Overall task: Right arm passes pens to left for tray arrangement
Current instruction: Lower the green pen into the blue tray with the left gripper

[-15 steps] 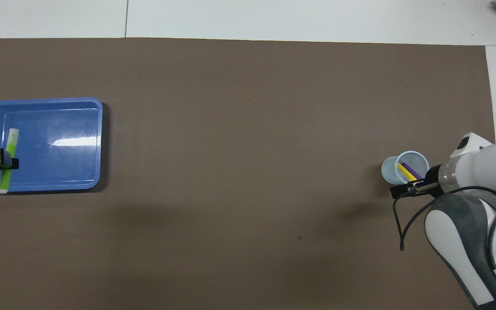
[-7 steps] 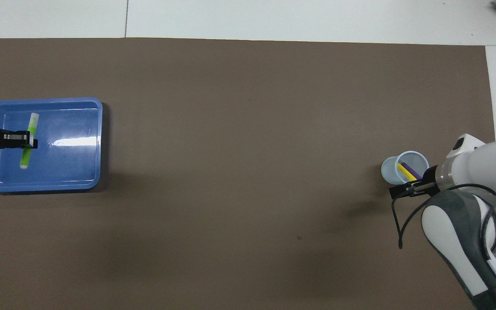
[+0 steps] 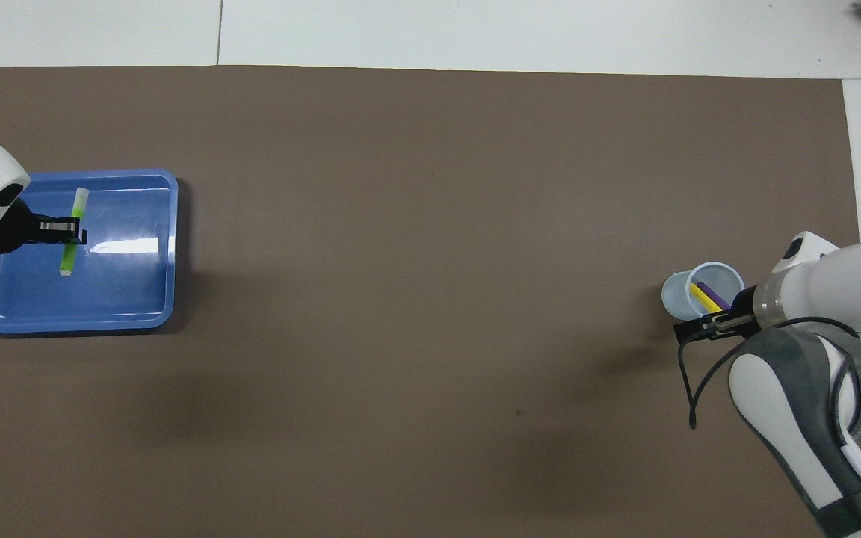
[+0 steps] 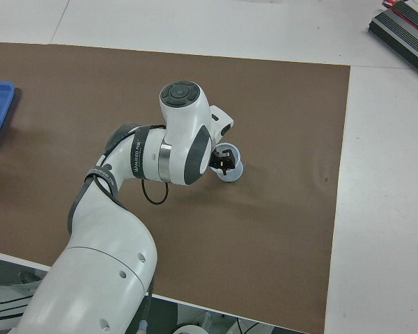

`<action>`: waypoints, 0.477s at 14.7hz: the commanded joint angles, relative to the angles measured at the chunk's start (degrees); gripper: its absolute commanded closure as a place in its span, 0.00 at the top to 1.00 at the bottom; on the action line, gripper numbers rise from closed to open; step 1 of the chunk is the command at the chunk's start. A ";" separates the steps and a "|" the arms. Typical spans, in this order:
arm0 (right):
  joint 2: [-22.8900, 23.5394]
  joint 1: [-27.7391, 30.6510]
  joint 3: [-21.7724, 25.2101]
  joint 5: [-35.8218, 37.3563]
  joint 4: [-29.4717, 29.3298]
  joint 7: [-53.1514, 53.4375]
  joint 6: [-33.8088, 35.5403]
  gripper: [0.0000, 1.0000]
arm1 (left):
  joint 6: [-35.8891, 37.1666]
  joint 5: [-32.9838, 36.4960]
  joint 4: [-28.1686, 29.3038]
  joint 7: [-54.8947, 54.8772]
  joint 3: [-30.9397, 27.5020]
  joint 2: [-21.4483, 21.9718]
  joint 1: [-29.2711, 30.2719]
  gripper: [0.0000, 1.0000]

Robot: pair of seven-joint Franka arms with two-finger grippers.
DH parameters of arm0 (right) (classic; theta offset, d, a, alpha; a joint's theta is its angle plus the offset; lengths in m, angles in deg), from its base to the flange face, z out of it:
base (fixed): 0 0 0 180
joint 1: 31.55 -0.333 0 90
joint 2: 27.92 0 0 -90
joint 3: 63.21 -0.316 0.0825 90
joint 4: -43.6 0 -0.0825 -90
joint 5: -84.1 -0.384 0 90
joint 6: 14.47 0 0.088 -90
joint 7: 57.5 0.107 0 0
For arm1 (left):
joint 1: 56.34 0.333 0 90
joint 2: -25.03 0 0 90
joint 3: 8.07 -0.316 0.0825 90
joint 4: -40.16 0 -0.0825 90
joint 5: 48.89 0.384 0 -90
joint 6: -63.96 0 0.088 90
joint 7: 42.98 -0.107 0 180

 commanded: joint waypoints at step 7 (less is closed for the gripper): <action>0.97 0.46 -0.92 -0.47 0.57 0.56 -3.04 1.00 | -8.00 0.24 0.06 -0.01 0.55 -6.15 -0.11 0.00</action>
